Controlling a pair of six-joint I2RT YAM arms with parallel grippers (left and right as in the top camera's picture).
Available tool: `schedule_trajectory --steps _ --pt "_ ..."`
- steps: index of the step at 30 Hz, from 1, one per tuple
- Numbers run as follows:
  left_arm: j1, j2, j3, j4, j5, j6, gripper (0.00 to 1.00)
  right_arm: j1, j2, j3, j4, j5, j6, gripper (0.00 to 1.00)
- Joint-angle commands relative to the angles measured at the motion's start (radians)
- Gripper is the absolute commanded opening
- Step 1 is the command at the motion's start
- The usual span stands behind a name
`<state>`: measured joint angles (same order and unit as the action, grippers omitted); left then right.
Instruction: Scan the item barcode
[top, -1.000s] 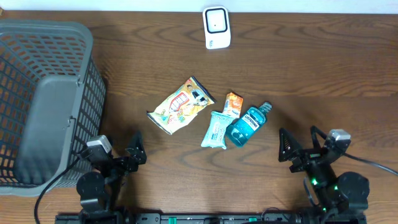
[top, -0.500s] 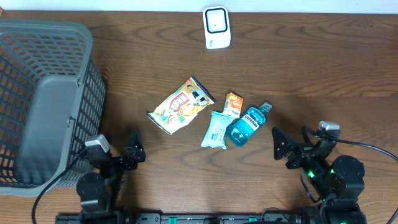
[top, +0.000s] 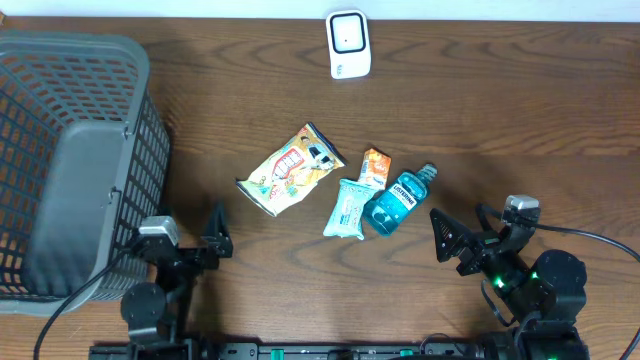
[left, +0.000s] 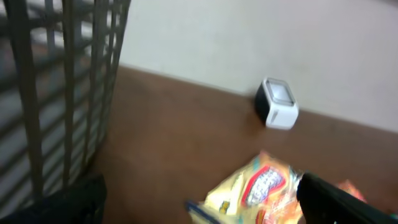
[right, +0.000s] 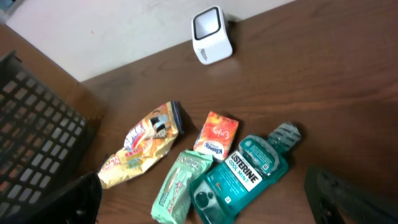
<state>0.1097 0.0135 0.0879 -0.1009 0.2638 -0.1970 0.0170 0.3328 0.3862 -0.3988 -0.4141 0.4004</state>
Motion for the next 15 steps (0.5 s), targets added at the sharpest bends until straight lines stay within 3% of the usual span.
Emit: schedule_trajectory --steps 1,5,15 --pt "0.002 -0.001 -0.019 -0.031 0.012 0.028 0.98 -0.002 0.002 0.023 0.002 -0.015 -0.004 0.99" --pt "0.002 0.001 -0.023 -0.106 0.012 0.028 0.98 -0.002 0.002 0.023 0.002 -0.015 -0.004 0.99" --pt "0.002 0.072 -0.023 -0.104 0.012 0.028 0.98 -0.002 0.002 0.023 0.0 -0.042 -0.004 0.99"
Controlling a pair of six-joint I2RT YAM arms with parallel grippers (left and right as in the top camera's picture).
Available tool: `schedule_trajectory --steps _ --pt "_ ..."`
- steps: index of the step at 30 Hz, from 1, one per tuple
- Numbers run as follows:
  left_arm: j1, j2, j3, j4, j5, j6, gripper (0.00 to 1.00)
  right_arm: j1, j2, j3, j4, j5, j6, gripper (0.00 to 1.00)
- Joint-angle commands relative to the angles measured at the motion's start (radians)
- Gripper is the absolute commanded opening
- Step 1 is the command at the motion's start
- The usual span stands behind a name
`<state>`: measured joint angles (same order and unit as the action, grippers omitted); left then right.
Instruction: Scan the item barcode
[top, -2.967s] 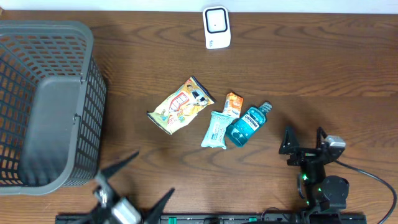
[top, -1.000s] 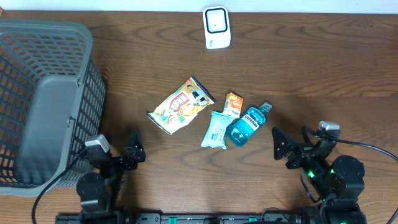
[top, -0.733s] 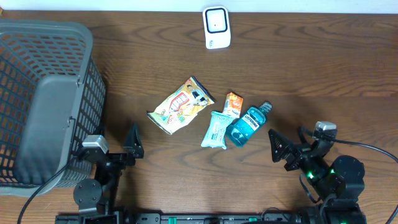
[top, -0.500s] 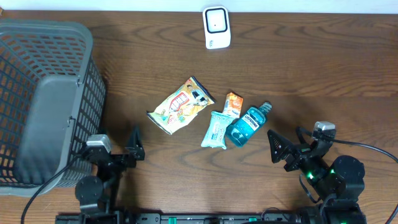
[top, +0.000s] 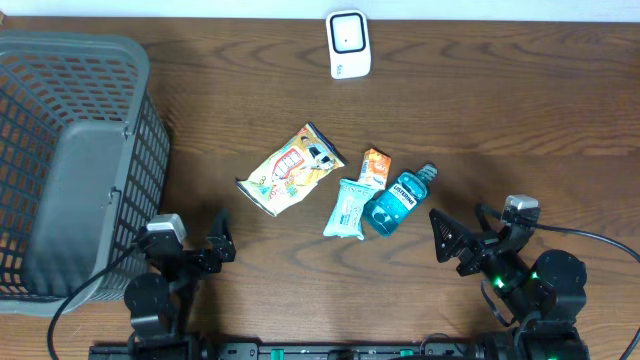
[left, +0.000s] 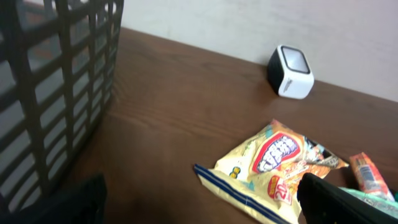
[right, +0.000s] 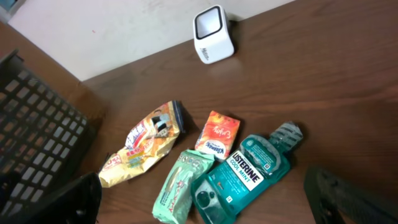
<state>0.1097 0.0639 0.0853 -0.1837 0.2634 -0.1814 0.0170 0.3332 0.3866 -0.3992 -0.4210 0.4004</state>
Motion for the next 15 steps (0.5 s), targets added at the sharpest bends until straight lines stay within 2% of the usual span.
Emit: schedule_trajectory --steps 1,15 --pt "0.002 0.028 -0.02 -0.021 0.013 0.013 0.98 -0.002 0.002 0.023 -0.003 -0.052 -0.005 0.99" --pt "0.002 0.078 -0.02 -0.021 0.012 0.013 0.98 -0.002 0.002 0.023 -0.002 -0.087 -0.004 0.99"
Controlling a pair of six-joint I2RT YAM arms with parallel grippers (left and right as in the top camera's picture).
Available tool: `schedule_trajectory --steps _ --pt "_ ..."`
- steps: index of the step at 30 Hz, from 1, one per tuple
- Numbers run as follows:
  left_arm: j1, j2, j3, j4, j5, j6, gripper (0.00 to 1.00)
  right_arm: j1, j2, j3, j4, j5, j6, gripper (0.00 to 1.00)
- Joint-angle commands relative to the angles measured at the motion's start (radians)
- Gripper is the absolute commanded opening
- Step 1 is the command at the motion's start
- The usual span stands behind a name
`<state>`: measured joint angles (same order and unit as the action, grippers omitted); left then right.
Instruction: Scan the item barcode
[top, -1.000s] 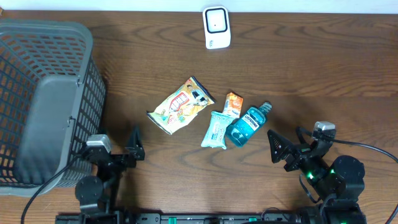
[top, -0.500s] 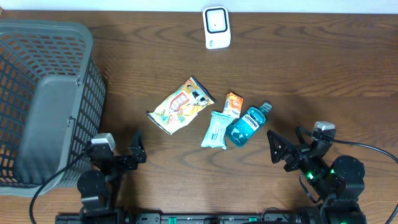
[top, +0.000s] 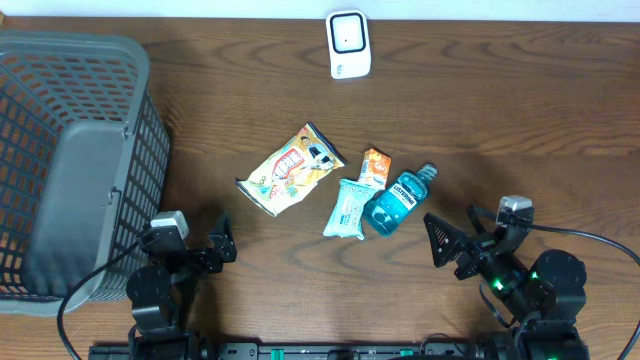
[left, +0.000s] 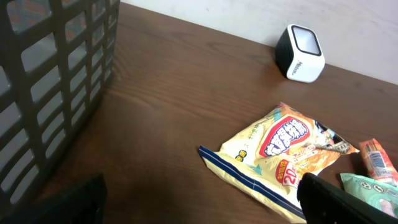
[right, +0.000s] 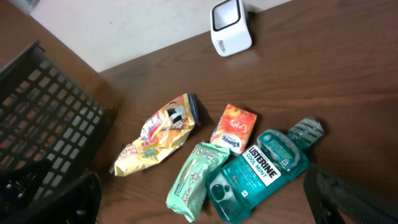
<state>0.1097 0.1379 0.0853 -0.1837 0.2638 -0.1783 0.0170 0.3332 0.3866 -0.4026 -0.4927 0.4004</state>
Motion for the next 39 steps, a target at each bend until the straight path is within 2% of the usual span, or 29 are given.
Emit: schedule_trajectory --steps 1,12,22,26,39 --pt "0.002 0.004 -0.02 -0.021 0.012 0.01 0.98 -0.002 0.002 0.023 0.003 -0.015 -0.004 0.99" --pt "0.002 0.004 -0.02 -0.021 0.012 0.009 0.98 -0.002 0.002 0.023 0.016 -0.015 0.059 0.99" --pt "-0.011 -0.06 -0.02 -0.021 0.012 0.01 0.98 -0.002 0.002 0.023 0.001 -0.019 0.059 0.99" --pt "-0.011 -0.14 -0.02 -0.015 0.012 0.01 0.98 -0.002 0.002 0.023 0.002 -0.096 0.059 0.99" --pt "-0.012 -0.136 -0.02 -0.018 0.012 0.01 0.98 -0.002 0.002 0.023 0.013 -0.082 0.059 0.99"
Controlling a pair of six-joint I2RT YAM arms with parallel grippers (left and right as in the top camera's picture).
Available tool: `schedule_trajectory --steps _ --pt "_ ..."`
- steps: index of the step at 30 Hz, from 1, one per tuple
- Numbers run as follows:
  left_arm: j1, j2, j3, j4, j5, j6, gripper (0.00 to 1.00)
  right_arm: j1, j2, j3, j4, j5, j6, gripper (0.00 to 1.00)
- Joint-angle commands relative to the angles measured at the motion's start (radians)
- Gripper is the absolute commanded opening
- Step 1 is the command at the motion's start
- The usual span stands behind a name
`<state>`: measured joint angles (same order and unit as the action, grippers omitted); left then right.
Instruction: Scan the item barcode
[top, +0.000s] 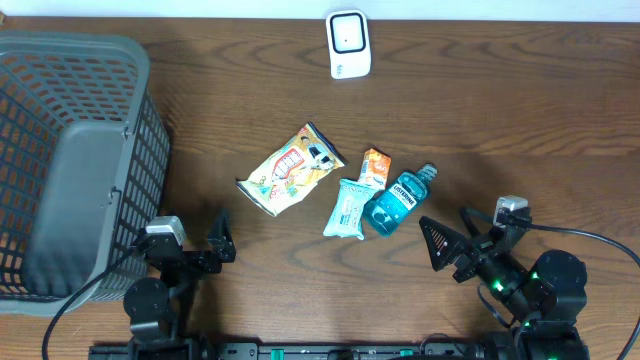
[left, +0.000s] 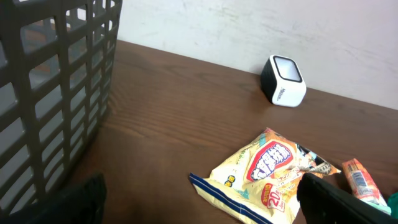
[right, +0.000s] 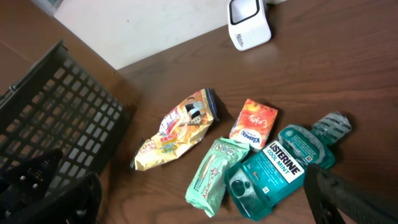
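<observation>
The white barcode scanner (top: 348, 43) stands at the table's far edge, also in the left wrist view (left: 283, 89) and the right wrist view (right: 249, 23). At mid-table lie a yellow snack bag (top: 291, 168), an orange tissue packet (top: 374, 167), a green wipes packet (top: 348, 208) and a teal Listerine bottle (top: 398, 202). My right gripper (top: 440, 247) is open just right of the bottle, holding nothing. My left gripper (top: 220, 243) is open at the near left, short of the snack bag (left: 267, 174).
A large grey mesh basket (top: 70, 160) fills the left side, right beside my left arm; its wall (left: 50, 93) takes up the left of the left wrist view. The table's far edge meets a white wall behind the scanner.
My right gripper has shifted a little left, closer to the Listerine bottle. The left wrist view has swung slightly, with the scanner and snack bag now further left in it. Both grippers stay open and empty.
At first both grippers were open near the table's front edge, the left wrist view blurred. Then the left gripper sat a little nearer the front edge. The right gripper has edged left, step by step, toward the bottle. No item has moved.
</observation>
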<state>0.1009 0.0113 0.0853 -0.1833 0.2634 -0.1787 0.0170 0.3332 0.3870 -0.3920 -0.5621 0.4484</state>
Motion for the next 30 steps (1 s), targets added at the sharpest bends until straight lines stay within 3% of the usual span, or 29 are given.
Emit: schedule_trajectory --steps 1,15,23,30 --pt "-0.003 -0.01 -0.02 -0.018 0.012 0.01 0.98 -0.002 0.002 0.023 0.003 -0.013 0.011 0.99" --pt "-0.105 -0.01 -0.021 -0.018 0.013 0.01 0.98 -0.002 0.069 0.025 0.007 0.01 0.05 0.97" --pt "-0.105 -0.007 -0.021 -0.018 0.012 0.01 0.98 0.004 0.249 0.093 -0.018 0.01 0.051 0.93" --pt "-0.105 -0.007 -0.021 -0.018 0.013 0.01 0.98 0.131 0.428 0.255 -0.14 0.011 0.052 0.87"
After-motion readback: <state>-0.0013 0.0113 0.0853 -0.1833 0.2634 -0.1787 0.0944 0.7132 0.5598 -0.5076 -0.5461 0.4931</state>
